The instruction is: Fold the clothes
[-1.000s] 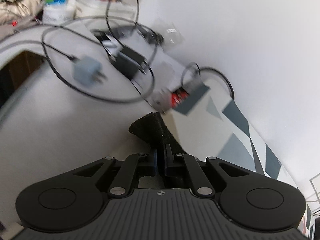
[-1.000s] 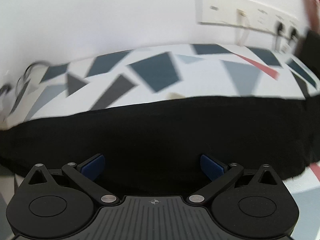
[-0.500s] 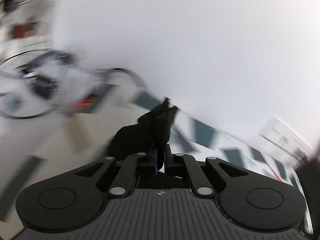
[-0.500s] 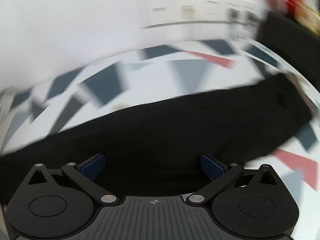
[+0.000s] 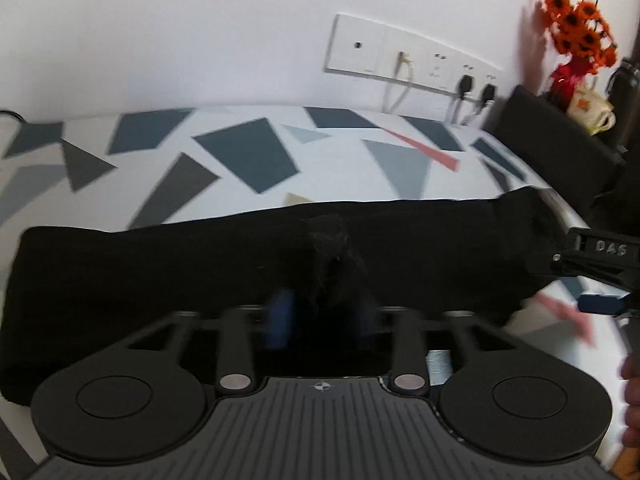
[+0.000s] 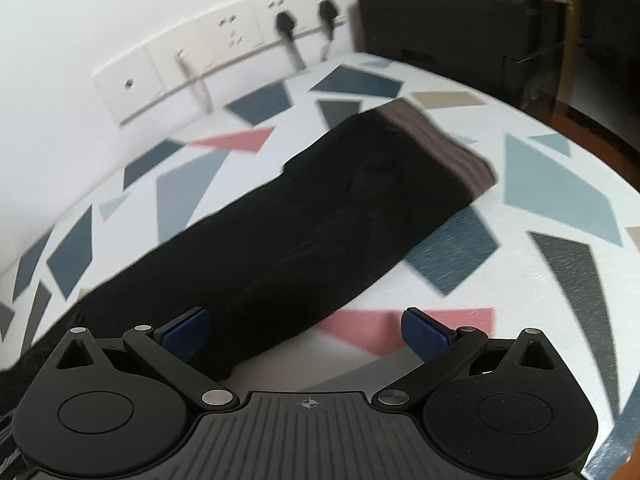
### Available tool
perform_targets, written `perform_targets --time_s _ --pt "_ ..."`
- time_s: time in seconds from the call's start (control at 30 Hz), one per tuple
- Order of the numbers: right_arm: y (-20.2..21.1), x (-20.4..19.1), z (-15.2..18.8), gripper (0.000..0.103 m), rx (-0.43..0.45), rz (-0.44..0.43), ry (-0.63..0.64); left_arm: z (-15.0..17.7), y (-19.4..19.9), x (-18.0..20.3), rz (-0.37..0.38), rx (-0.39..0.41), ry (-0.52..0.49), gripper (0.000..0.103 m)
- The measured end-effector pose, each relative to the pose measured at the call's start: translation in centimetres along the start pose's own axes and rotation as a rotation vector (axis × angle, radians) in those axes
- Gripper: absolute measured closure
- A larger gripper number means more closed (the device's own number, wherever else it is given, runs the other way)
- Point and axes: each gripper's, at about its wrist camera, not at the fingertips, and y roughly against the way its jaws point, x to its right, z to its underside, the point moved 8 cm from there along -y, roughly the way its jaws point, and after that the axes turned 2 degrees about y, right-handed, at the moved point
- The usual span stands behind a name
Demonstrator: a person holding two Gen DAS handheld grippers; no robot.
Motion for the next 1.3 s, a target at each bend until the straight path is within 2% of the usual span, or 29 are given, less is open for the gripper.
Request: perform_targets --time_s 0.07,0.13,0.2,0.27,0.37,0.43,0.53,0.63,0.8,0.87,0.93,1.0,1.07,1.13,1.3 --pt "0.6 1.4 -0.5 0.001 0.023 -0.019 -0.066 -0.8 1.2 0.0 0.035 0.028 0.027 0.038" --pt "0.9 3.0 -0.6 0.001 0.035 -0.045 -0.137 -1.5 1.8 -0.2 0.036 0.057 0.011 0.033" --pt "0.7 4.8 -0.7 0.001 0.042 -0.051 -0.197 -1.8 1.6 -0.3 0.022 0.051 -0.014 0.032" --pt "0.1 6.8 -0.8 0.002 0.037 -0.036 -0.265 -1.4 0.7 -0.7 0.007 0.001 -0.001 0.033" --pt "-0.5 8.3 -1.8 0.004 0.097 -0.022 -0.28 -0.5 -0.6 -0.7 -0.015 -0.05 0.038 0.033" --pt "-1.1 9.1 -2.6 0.003 0.14 -0.002 -0.257 0.3 -1.2 -0.7 -0.056 -0.087 0.043 0.033" --pt "-2.8 9.3 -3.9 0.003 0.196 0.027 -0.185 1.0 -1.8 -0.5 -0.115 -0.102 0.019 0.033" --pt "-4.1 9.4 -5.5 0.002 0.241 0.009 -0.186 1.2 -2.3 0.1 -0.168 -0.109 -0.028 0.032" --pt "-5.7 10.0 -8.0 0.041 0.289 -0.063 -0.245 1.3 -3.3 1.1 -0.262 -0.115 -0.077 0.025" --pt "-6.6 10.1 -8.4 0.08 0.245 -0.141 -0.299 1.3 -3.6 1.3 -0.299 -0.107 -0.075 0.021" --pt "-7.6 10.3 -8.9 0.094 0.193 -0.232 -0.371 1.2 -3.9 1.3 -0.336 -0.095 -0.057 0.016" --pt "-6.5 11.3 -9.8 0.096 0.245 -0.249 -0.408 1.0 -4.3 1.5 -0.351 -0.085 -0.044 0.013" --pt "-5.0 12.7 -11.0 0.096 0.311 -0.229 -0.408 0.8 -4.8 1.8 -0.364 -0.075 -0.031 0.013" --pt "-4.2 14.3 -11.7 0.096 0.325 -0.236 -0.441 0.6 -5.5 2.6 -0.356 -0.076 -0.037 0.013" --pt "-6.2 16.6 -11.0 0.096 0.237 -0.195 -0.403 0.2 -6.7 4.0 -0.363 -0.075 -0.024 0.011"
